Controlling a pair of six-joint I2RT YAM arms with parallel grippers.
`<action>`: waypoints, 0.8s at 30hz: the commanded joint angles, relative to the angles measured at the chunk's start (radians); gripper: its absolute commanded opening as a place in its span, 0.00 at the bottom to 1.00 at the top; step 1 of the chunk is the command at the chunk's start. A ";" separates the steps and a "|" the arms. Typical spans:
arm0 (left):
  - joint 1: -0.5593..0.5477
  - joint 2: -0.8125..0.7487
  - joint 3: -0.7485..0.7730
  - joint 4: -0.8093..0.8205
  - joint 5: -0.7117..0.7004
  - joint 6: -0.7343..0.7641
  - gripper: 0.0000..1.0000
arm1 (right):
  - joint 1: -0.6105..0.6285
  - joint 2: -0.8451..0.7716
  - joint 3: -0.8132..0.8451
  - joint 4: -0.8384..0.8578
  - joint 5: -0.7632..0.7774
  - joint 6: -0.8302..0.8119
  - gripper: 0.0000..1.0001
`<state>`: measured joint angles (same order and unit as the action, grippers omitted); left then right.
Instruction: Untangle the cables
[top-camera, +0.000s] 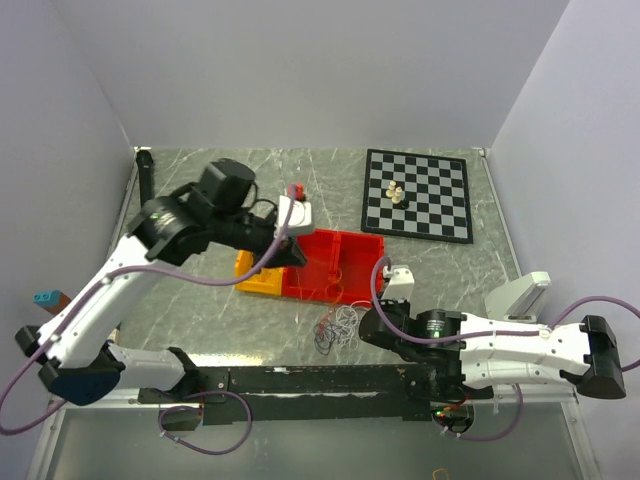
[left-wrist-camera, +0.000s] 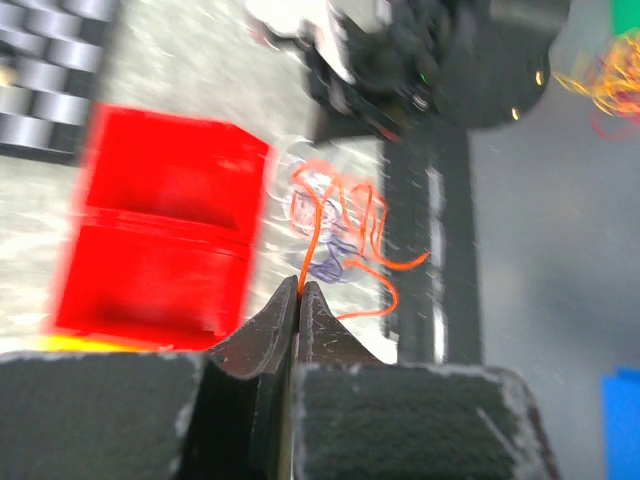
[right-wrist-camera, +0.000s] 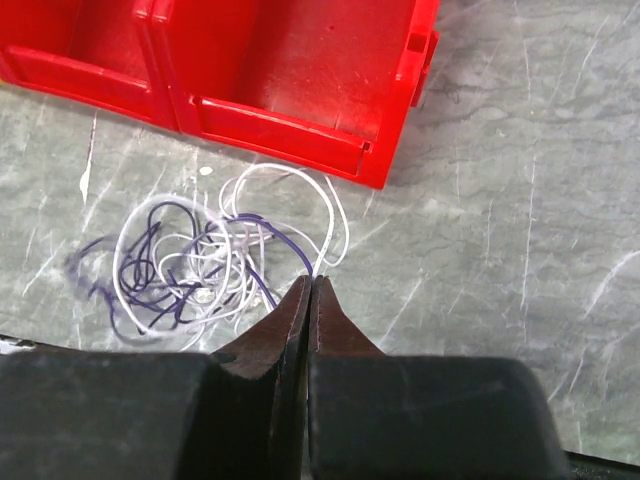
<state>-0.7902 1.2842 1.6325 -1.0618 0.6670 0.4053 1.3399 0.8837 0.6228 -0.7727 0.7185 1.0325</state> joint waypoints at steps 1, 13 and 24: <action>0.017 -0.048 0.105 0.022 -0.148 -0.045 0.02 | 0.013 -0.009 0.029 -0.020 0.001 0.032 0.00; 0.072 -0.071 0.003 0.227 -0.495 -0.135 0.01 | 0.048 -0.061 -0.009 0.044 0.009 0.020 0.00; 0.258 -0.086 -0.364 0.467 -0.544 -0.154 0.01 | 0.082 -0.155 -0.043 0.145 0.015 -0.071 0.00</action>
<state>-0.5980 1.2083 1.3190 -0.7361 0.1589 0.2813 1.4059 0.7528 0.5827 -0.6868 0.7078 1.0046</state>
